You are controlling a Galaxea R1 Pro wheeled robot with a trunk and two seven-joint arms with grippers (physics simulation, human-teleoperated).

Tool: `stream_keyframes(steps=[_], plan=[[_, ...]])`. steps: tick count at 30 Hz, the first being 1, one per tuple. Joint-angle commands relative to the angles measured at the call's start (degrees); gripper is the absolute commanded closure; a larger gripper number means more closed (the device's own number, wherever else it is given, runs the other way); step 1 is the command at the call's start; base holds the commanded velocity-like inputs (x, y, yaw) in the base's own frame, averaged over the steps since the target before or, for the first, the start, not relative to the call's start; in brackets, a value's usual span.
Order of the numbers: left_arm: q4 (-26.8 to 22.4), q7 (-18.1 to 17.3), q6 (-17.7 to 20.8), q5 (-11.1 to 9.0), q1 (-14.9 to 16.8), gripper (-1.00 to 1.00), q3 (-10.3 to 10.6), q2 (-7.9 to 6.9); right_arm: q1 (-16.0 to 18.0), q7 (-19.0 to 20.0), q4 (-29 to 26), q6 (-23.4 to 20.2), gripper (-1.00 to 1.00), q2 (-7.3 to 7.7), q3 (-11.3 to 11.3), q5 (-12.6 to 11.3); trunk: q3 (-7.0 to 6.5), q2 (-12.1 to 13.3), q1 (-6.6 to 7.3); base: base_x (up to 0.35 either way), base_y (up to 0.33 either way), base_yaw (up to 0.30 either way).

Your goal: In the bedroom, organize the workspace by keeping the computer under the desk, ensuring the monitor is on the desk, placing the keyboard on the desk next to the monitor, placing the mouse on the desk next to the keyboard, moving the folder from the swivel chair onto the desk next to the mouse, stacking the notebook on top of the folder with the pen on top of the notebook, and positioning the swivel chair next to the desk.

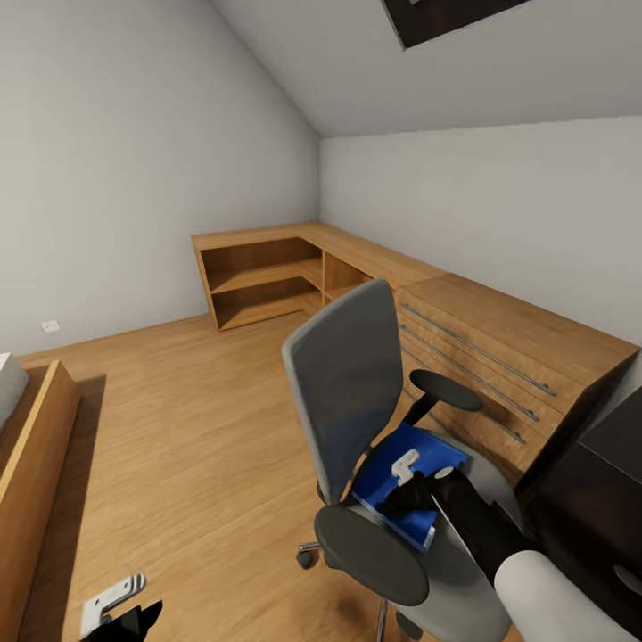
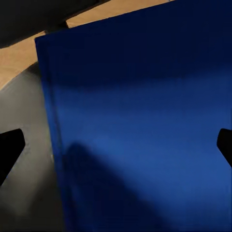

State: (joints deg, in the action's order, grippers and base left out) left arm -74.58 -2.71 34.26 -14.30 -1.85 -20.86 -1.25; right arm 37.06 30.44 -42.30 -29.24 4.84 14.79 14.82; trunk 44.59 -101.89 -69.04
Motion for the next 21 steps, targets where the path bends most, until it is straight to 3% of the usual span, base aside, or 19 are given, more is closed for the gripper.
stream_keyframes(steps=[1,6,21], plan=[[0.04,-0.24,0.29,-0.04,0.0,-1.0,-0.04,0.01,0.03,1.07,-0.1,-0.06,-1.0,0.07,0.47,0.81,0.04,-0.02,0.0,0.0,0.0,0.0],[0.39,-0.27,0.28,-0.03,0.0,-1.0,0.02,0.01,0.03,3.19,0.05,0.1,-1.0,0.15,1.47,1.33,0.04,-0.02,0.0,0.0,0.0,0.0],[0.48,-0.27,0.28,-0.02,0.0,-1.0,0.11,0.19,0.03,3.68,0.41,0.15,-1.0,0.24,1.75,1.53,0.04,-0.02,0.0,0.0,0.0,0.0]])
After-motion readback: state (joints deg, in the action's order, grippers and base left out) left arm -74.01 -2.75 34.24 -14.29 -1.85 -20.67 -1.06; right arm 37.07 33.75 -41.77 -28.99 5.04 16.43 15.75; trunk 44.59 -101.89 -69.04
